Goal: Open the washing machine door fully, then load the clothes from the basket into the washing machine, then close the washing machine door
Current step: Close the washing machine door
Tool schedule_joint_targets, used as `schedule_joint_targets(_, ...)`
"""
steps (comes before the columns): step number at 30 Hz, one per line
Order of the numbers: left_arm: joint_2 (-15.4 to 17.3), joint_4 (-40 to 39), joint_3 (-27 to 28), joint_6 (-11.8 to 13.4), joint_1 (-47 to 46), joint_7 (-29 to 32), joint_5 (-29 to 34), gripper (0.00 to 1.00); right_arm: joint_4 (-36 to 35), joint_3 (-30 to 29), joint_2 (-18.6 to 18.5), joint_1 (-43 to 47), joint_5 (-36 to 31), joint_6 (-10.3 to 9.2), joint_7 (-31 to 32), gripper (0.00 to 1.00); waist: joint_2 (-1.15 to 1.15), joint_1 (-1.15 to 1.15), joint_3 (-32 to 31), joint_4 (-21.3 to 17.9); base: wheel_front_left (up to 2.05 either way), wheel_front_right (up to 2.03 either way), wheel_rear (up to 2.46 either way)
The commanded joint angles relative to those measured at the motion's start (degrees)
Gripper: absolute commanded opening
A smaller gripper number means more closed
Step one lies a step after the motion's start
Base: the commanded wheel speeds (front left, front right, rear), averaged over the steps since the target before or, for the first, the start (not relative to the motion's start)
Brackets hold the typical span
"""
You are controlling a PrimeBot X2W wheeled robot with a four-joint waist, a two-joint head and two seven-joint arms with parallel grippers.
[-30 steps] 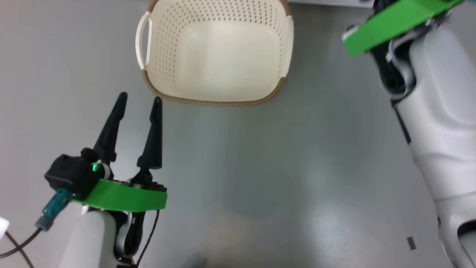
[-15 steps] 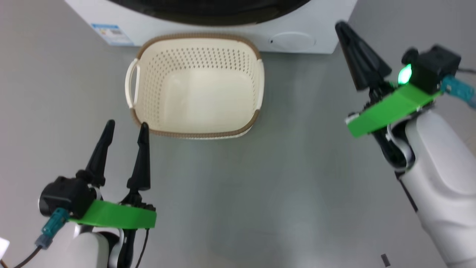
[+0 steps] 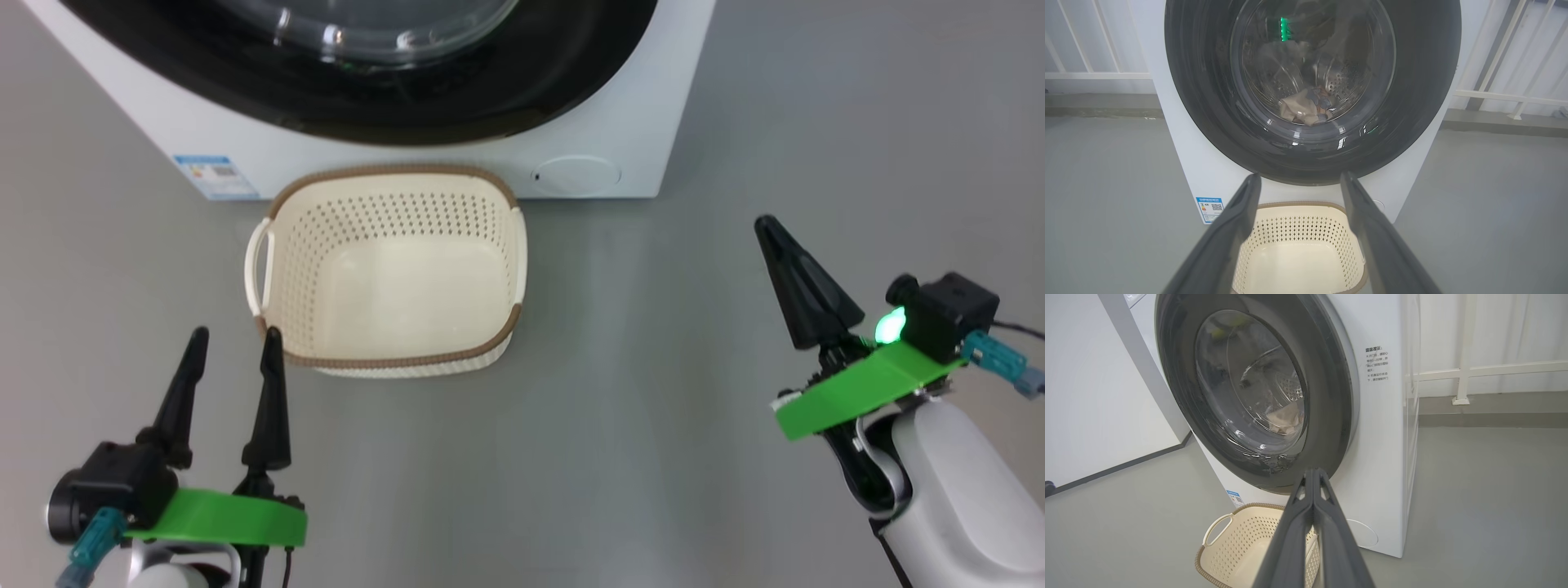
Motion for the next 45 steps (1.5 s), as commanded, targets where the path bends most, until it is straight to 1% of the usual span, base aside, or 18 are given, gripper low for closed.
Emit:
schedule_joint_targets(1,1.4,-0.9,2.4,-0.2,0.8,-0.4,1.0,1.0,-1.9,0.0,0.7,2.4,-1.0,-0.34,-0.3,0.43,0.0,0.0,-2.7,-2.0,0.0,0.0,0.0)
schedule_joint_targets(2,1.4,-0.9,2.7,-0.2,1.0,-0.4,1.0,1.0,-2.2,-0.5,0.8,3.1,-1.4,-0.34,-0.3,0.5,0.0,0.0,-3.2,-2.2,0.0,0.0,0.0)
schedule_joint_targets(3,1.4,-1.0,2.9,-0.1,1.3,-0.4,1.0,1.0,-2.5,-1.1,1.1,3.8,-1.7,-0.34,-0.3,0.88,0.0,0.0,-3.7,-2.4,0.0,0.0,0.0)
schedule_joint_targets(4,1.4,-1.0,3.0,0.0,1.7,-0.4,0.9,1.0,-2.7,-1.8,1.4,4.6,-2.0,-0.34,-0.3,1.0,0.0,0.0,-4.3,-2.6,0.0,0.0,0.0)
schedule_joint_targets(17,1.4,-0.7,5.2,1.0,8.5,-0.4,1.2,1.0,-4.5,-7.1,4.4,15.7,-4.9,-0.34,-0.3,1.0,0.0,0.0,-11.2,-5.2,0.0,0.0,0.0)
schedule_joint_targets(22,1.4,-0.6,6.0,1.7,10.3,-0.4,2.2,1.0,-6.0,-10.2,5.7,19.5,-6.7,-0.34,-0.3,1.0,0.0,0.0,-12.9,-5.8,0.0,0.0,0.0)
schedule_joint_targets(25,1.4,-0.7,6.0,2.1,11.4,-0.4,2.3,1.0,-6.7,-11.0,6.3,21.2,-8.0,-0.34,-0.3,1.0,0.0,0.0,-13.5,-6.0,0.0,0.0,0.0)
schedule_joint_targets(35,1.4,-1.0,5.2,3.9,14.5,-0.4,2.5,1.0,-8.5,-14.7,9.0,24.4,-10.4,-0.34,-0.3,1.0,0.0,0.0,-15.0,-5.4,0.0,0.0,0.0)
schedule_joint_targets(45,1.4,-1.0,5.0,4.6,15.4,-0.4,2.7,1.0,-9.2,-15.7,9.6,25.3,-11.4,-0.34,-0.3,1.0,0.0,0.0,-15.9,-4.9,0.0,0.0,0.0)
